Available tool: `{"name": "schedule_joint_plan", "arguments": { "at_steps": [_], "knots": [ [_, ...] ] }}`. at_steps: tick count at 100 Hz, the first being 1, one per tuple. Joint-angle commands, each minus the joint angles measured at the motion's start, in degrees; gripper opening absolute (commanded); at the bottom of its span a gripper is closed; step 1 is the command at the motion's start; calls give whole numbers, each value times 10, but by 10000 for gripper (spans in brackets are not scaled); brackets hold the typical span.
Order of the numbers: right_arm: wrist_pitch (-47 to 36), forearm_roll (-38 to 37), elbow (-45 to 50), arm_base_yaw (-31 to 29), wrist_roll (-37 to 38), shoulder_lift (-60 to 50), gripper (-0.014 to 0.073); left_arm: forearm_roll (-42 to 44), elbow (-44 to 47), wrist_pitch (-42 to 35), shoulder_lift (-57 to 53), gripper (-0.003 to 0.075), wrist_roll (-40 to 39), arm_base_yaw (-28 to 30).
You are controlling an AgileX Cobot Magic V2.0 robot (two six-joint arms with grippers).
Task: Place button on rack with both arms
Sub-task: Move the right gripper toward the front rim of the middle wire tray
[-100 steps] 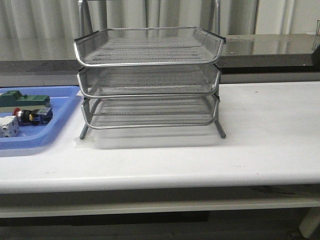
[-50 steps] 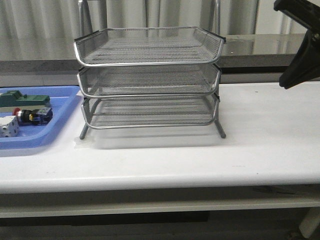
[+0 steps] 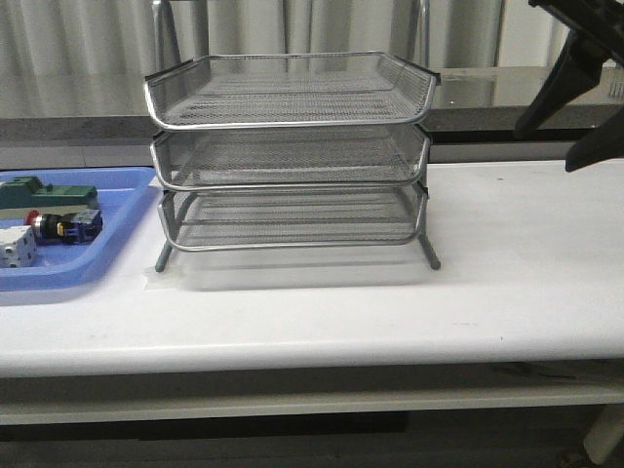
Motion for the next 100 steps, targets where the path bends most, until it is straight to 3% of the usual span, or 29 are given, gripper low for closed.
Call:
{"name": "schedule_joint_plan", "arguments": {
  "at_steps": [1, 26, 74, 91, 100],
  "knots": [
    [-36, 47, -19, 7, -24, -8, 382, -4, 31, -42, -19, -21, -4, -3],
    [-56, 191, -19, 39, -119, 60, 382, -4, 31, -42, -19, -21, -4, -3],
    [-20, 610, -19, 50, -477, 157, 381, -4, 31, -42, -19, -21, -4, -3],
    [14, 698, -19, 50, -543, 188, 381, -4, 31, -42, -19, -21, -4, -3],
    [32, 704, -23, 50, -548, 207, 381, -4, 31, -42, -19, -21, -4, -3]
  ]
}}
